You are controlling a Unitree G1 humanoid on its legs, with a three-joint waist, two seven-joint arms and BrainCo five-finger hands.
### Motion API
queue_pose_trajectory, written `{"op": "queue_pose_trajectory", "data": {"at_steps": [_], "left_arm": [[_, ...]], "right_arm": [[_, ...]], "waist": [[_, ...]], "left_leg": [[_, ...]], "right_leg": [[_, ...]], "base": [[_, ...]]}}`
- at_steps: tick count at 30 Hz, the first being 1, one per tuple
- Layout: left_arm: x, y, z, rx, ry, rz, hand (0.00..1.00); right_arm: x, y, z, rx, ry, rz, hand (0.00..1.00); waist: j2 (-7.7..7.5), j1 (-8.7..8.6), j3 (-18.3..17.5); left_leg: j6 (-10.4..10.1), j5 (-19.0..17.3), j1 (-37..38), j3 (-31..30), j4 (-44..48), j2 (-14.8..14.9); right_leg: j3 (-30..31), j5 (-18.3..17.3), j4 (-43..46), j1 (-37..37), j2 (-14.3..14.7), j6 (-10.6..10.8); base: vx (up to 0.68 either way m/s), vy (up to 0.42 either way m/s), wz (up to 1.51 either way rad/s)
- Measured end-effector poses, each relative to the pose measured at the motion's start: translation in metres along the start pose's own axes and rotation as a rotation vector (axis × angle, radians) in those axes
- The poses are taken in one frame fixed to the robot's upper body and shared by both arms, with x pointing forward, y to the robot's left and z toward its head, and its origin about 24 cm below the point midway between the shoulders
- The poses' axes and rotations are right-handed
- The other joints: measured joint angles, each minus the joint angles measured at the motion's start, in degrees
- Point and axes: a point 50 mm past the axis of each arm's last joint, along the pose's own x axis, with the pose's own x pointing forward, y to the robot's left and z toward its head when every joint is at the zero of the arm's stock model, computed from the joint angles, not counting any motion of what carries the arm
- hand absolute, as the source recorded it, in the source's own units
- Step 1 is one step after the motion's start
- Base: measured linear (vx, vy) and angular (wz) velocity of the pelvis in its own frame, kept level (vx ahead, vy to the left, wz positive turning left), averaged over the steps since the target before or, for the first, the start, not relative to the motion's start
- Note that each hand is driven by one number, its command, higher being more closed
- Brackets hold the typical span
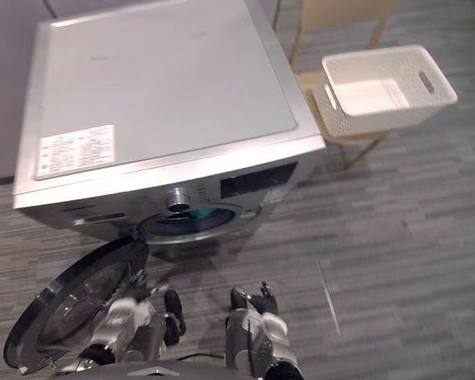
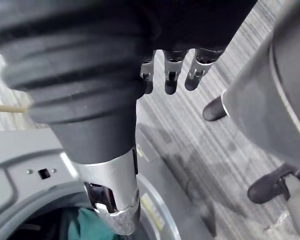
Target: Pick up the laundry basket with both hands and put the clothes into the washing machine.
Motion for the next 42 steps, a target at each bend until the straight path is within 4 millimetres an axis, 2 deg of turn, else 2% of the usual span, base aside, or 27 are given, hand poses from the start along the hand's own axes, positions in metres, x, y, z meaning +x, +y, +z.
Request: {"op": "queue_pose_trajectory", "data": {"at_steps": [3,7,10,11,12,13,14,15,16,17,18,19,20,21,22,23,25,26,27,29,30,37,38,39,40,41,42], "left_arm": [[-0.008,0.039,-0.031,-0.061,0.096,0.138,0.00],[-0.012,0.043,-0.043,-0.112,0.129,0.166,0.00],[-0.012,0.040,-0.040,-0.165,0.113,0.165,0.00],[-0.011,0.042,-0.038,-0.196,0.107,0.179,0.00],[-0.009,0.043,-0.032,-0.240,0.089,0.186,0.00],[-0.010,0.043,-0.034,-0.261,0.091,0.193,0.00],[-0.011,0.045,-0.035,-0.273,0.089,0.199,0.00],[-0.012,0.045,-0.037,-0.271,0.095,0.199,0.00],[-0.014,0.043,-0.040,-0.266,0.103,0.196,0.00],[-0.012,0.040,-0.036,-0.257,0.099,0.185,0.00],[-0.011,0.043,-0.033,-0.215,0.090,0.185,0.00],[-0.010,0.048,-0.032,-0.199,0.087,0.198,0.00],[-0.011,0.058,-0.034,-0.168,0.096,0.227,0.00],[-0.010,0.057,-0.032,-0.138,0.095,0.216,0.00],[-0.009,0.053,-0.029,-0.114,0.087,0.199,0.00],[-0.006,0.043,-0.022,-0.062,0.070,0.159,0.00],[-0.002,0.036,-0.011,0.012,0.041,0.119,0.00],[-0.001,0.038,-0.008,0.062,0.031,0.110,0.00],[-0.002,0.037,-0.010,0.108,0.030,0.095,0.00],[-0.002,0.035,-0.006,0.175,0.005,0.067,0.00],[-0.002,0.038,-0.005,0.209,-0.006,0.051,0.00],[-0.004,0.073,-0.017,0.223,0.052,0.125,0.00],[-0.006,0.083,-0.019,0.225,0.060,0.153,0.00],[-0.007,0.089,-0.021,0.216,0.069,0.178,0.00],[-0.007,0.089,-0.022,0.206,0.071,0.184,0.00],[-0.008,0.093,-0.022,0.184,0.071,0.200,0.00],[-0.008,0.097,-0.021,0.175,0.073,0.214,0.00]], "right_arm": [[-0.003,-0.019,-0.018,-0.053,0.082,-0.044,0.00],[-0.005,-0.021,-0.028,-0.138,0.120,-0.038,0.00],[-0.003,-0.015,-0.025,-0.211,0.120,0.008,0.00],[-0.004,-0.008,-0.027,-0.221,0.126,0.037,0.00],[-0.003,-0.005,-0.027,-0.245,0.128,0.046,0.00],[-0.002,-0.002,-0.024,-0.250,0.119,0.051,0.00],[-0.001,-0.001,-0.022,-0.249,0.116,0.052,0.00],[-0.001,-0.001,-0.021,-0.247,0.113,0.051,0.00],[-0.001,-0.003,-0.021,-0.236,0.114,0.045,0.00],[0.000,-0.003,-0.017,-0.218,0.105,0.037,0.00],[-0.001,0.001,-0.023,-0.188,0.129,0.041,0.00],[-0.004,0.003,-0.031,-0.176,0.155,0.044,0.00],[-0.009,0.001,-0.045,-0.130,0.203,0.029,0.00],[-0.008,-0.003,-0.043,-0.096,0.194,0.006,0.00],[-0.007,-0.007,-0.041,-0.086,0.188,-0.008,0.00],[-0.005,-0.017,-0.037,-0.068,0.184,-0.044,0.00],[-0.006,-0.030,-0.044,-0.025,0.227,-0.098,0.00],[-0.011,-0.038,-0.055,0.008,0.275,-0.133,0.00],[-0.019,-0.049,-0.068,0.036,0.317,-0.172,0.00],[-0.025,-0.061,-0.075,0.090,0.324,-0.217,0.00],[-0.029,-0.065,-0.080,0.086,0.342,-0.225,0.00],[-0.023,-0.050,-0.075,0.023,0.330,-0.161,0.00],[-0.024,-0.050,-0.076,0.011,0.330,-0.153,0.00],[-0.023,-0.050,-0.073,0.003,0.320,-0.150,0.00],[-0.021,-0.052,-0.068,-0.009,0.305,-0.148,0.00],[-0.013,-0.048,-0.054,-0.038,0.258,-0.124,0.00],[-0.013,-0.046,-0.053,-0.038,0.252,-0.120,0.00]], "waist": [[-0.23,1.49,-2.87],[-0.94,2.32,-4.60],[-0.95,2.69,-5.00],[-1.89,2.88,-5.17],[-1.82,3.34,-4.91],[-2.17,3.70,-4.69],[-1.67,3.98,-4.98],[-1.29,3.85,-5.26],[-0.56,3.68,-5.77],[0.25,3.14,-6.41],[-1.20,2.41,-6.11],[-2.58,2.33,-6.28],[-4.97,1.80,-7.21],[-3.72,1.07,-7.62],[-2.97,0.83,-7.71],[-1.49,0.08,-7.03],[-2.65,-1.37,-7.78],[-4.19,-1.25,-7.98],[-4.43,-1.39,-8.19],[-4.93,-1.45,-8.35],[-5.76,-1.43,-8.32],[-9.93,-0.55,-6.25],[-9.37,-0.26,-5.69],[-8.67,-0.52,-5.35],[-7.54,-0.58,-4.93],[-6.32,-0.55,-4.32],[-6.23,-0.43,-4.25]], "left_leg": [[-0.46,1.25,3.92,-1.60,-2.32,-0.44],[-0.41,1.33,5.70,-4.85,-1.54,-1.10],[-0.57,0.35,3.33,-7.93,4.20,-0.65],[-0.56,-1.52,1.61,-8.24,8.69,-0.44],[0.93,-5.63,-2.88,-6.57,27.07,2.33],[0.91,-6.17,-4.35,-6.22,37.42,4.50],[0.40,-5.74,-4.88,-6.64,49.63,7.53],[-0.07,-5.15,-4.73,-7.52,53.28,8.79],[0.16,-1.36,-3.55,-9.50,55.61,10.89],[-1.72,-0.20,-2.31,-9.23,52.42,11.05],[-0.69,-1.15,-2.55,-8.66,49.74,8.65],[-0.76,-2.14,-1.38,-8.39,46.81,7.41],[-2.33,-7.06,2.78,-7.51,41.04,5.48],[-3.82,-11.29,4.30,-7.92,38.53,6.77],[-5.28,-14.52,5.09,-7.75,35.96,6.88],[-4.97,-19.04,6.47,-7.38,29.69,6.29],[-1.87,-21.77,8.67,-7.68,20.29,4.38],[-1.50,-21.21,8.96,-7.66,18.60,3.66],[-1.37,-20.96,9.08,-8.33,18.13,3.87],[-1.46,-20.55,8.51,-9.32,17.91,3.51],[-2.04,-20.14,7.70,-9.78,17.74,3.07],[-2.16,-17.94,4.06,-8.34,17.84,3.73],[-2.04,-18.38,3.96,-7.79,19.45,4.57],[-1.65,-18.92,3.88,-8.13,20.71,6.34],[-1.34,-18.79,3.59,-8.21,20.91,7.70],[-1.17,-18.07,3.34,-8.60,20.49,10.21],[-1.35,-17.54,3.52,-9.03,19.82,10.92]], "right_leg": [[-3.26,-1.19,-0.26,4.65,-0.85,-0.14],[-6.96,-2.22,-0.30,8.73,-1.76,-0.09],[-9.40,-2.18,0.48,9.79,-1.91,0.01],[-10.33,-2.03,1.06,9.37,-2.88,-0.46],[-10.44,-2.26,2.66,8.98,-2.92,-0.75],[-10.40,-2.31,3.53,9.00,-2.84,-0.82],[-10.08,-2.40,4.76,9.01,-2.88,-0.64],[-10.01,-2.38,5.35,8.75,-2.91,-0.60],[-9.51,-2.11,6.68,7.38,-2.91,-0.11],[-8.78,-1.62,7.63,5.62,-3.25,1.50],[-8.18,-1.71,6.59,4.81,-3.84,2.04],[-7.97,-1.25,5.27,4.96,-3.71,1.34],[-7.84,2.11,0.27,6.04,-3.05,-1.79],[-8.85,5.37,-2.48,6.52,-2.66,-0.64],[-9.18,6.03,-3.47,6.37,-2.23,0.33],[-10.12,7.98,-5.75,6.29,-1.45,0.54],[-10.60,10.42,-9.61,6.27,-1.60,-1.53],[-10.57,11.46,-10.45,6.54,-2.13,-2.52],[-11.12,11.82,-10.02,7.55,-1.50,-1.93],[-12.55,11.73,-10.66,8.19,-1.39,-1.63],[-12.96,12.55,-11.77,8.10,-2.23,0.75],[-12.00,13.88,-13.70,4.89,-1.76,4.72],[-11.78,14.95,-14.66,5.66,-1.13,6.54],[-11.51,18.42,-15.83,6.51,-0.18,12.54],[-10.59,21.83,-16.24,6.32,1.03,12.40],[-9.65,20.41,-9.18,4.19,2.69,8.67],[-9.91,17.48,-2.47,2.96,2.74,6.63]], "base": [[0.00,-0.049,0.53],[0.00,-0.011,0.53],[-0.04,0.012,0.42],[-0.10,0.067,0.23],[-0.11,0.083,0.12],[-0.10,0.097,-0.04],[-0.07,0.108,-0.05],[-0.10,0.200,-0.04],[-0.13,0.290,-0.01],[-0.17,0.333,0.15],[-0.15,0.233,0.22],[-0.14,0.062,0.23],[-0.14,0.007,0.13],[-0.14,0.067,0.10],[-0.14,0.207,0.14],[-0.13,0.226,0.31],[-0.13,0.181,0.39],[-0.17,0.120,0.22],[-0.17,0.069,0.18],[-0.10,-0.018,0.19],[-0.07,-0.023,0.15],[-0.07,-0.067,-0.07],[-0.06,0.012,-0.28],[-0.08,0.031,-0.26],[-0.12,0.105,-0.16],[-0.12,0.111,-0.06],[-0.12,0.138,0.18]]}}
